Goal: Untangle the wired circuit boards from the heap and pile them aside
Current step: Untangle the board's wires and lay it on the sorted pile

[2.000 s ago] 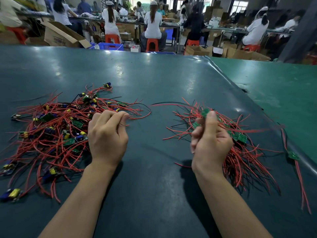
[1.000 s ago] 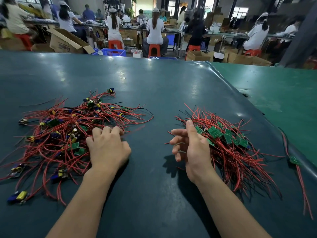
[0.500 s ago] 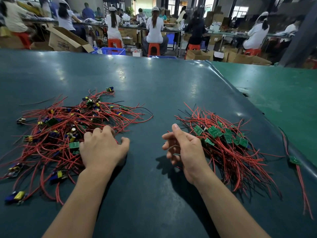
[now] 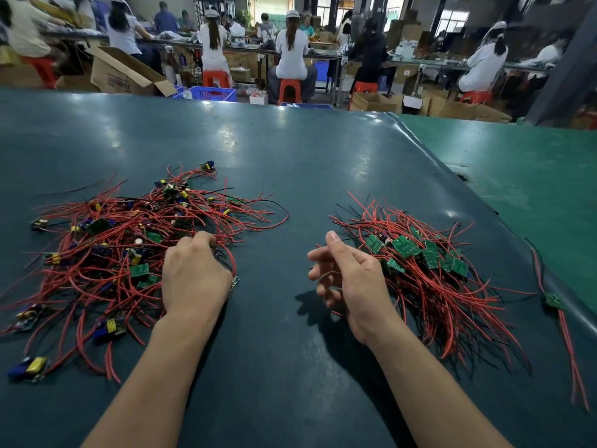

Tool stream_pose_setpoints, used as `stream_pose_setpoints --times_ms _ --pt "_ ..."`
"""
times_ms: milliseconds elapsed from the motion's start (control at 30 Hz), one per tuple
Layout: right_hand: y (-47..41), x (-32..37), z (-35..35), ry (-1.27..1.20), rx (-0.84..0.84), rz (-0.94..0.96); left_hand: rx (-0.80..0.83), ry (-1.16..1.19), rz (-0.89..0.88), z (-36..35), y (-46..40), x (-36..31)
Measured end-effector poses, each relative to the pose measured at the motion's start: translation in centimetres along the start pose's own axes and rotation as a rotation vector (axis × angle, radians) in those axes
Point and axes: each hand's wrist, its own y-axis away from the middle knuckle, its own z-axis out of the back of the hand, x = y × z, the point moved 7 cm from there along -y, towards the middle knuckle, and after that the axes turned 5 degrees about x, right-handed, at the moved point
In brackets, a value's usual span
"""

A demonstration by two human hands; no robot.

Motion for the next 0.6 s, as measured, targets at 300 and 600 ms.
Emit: stream_pose_setpoints --times_ms 300,600 --pt "-0.1 -0.1 0.2 -0.008 -0.008 -0.007 -0.528 0.22 -0.279 4.8 1.7 -2.0" --pt "0.5 0.2 -2.1 -0.039 0.236 0.059 -0.276 0.255 -0.966 2.0 5.9 -9.2"
